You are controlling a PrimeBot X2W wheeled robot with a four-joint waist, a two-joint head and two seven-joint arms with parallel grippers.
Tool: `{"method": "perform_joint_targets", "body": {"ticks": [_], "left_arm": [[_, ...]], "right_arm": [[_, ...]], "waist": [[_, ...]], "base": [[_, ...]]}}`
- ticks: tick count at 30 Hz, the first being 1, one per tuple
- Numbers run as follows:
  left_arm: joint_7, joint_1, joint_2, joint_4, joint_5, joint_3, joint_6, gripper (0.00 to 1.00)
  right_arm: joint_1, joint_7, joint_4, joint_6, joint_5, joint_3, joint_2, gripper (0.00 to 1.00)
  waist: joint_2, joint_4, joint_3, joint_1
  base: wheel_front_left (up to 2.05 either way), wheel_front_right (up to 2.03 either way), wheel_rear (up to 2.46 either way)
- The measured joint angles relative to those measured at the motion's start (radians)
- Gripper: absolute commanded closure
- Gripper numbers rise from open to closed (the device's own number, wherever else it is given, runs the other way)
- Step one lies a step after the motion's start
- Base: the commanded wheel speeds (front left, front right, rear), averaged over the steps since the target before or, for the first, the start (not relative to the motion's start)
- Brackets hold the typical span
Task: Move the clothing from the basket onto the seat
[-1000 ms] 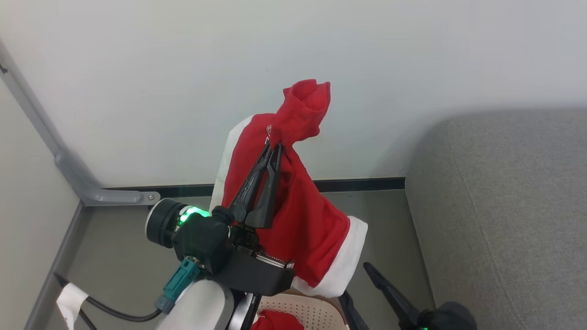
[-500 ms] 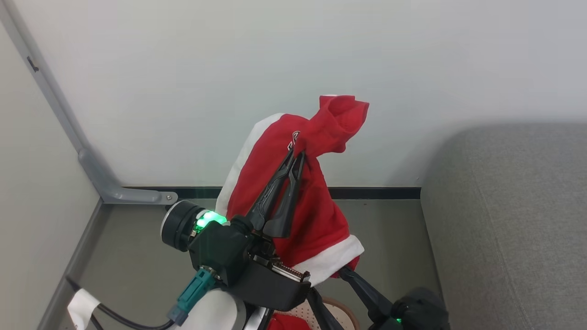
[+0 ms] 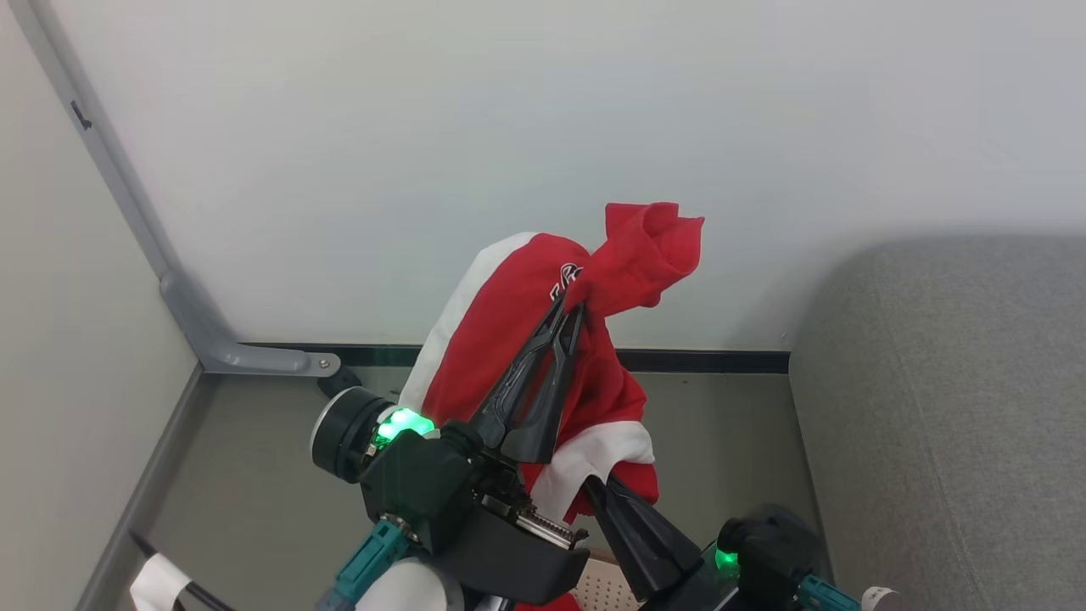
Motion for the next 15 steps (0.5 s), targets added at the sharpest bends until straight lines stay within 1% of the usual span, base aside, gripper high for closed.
{"method": "perform_joint_targets", "body": {"ticks": [9,14,15], "left_arm": [[0.012,0.001,0.008,-0.016,0.000,0.001,0.001,1.00],[0.026,0.028,0.014,-0.032,0.002,-0.007,0.001,1.00],[0.028,0.035,0.016,-0.034,0.002,-0.008,0.001,0.92]], "right_arm": [[-0.016,0.000,0.026,0.000,0.012,0.003,0.000,1.00],[-0.045,-0.001,0.028,0.000,0.012,-0.026,0.001,1.00],[-0.048,-0.002,0.029,0.000,0.012,-0.034,0.001,1.00]], "waist": [[0.0000,0.003,0.002,0.0000],[0.0000,0.000,0.003,0.0000],[0.0000,-0.001,0.003,0.0000]], "base": [[0.00,0.00,0.00],[0.00,0.00,0.00],[0.00,0.00,0.00]]}}
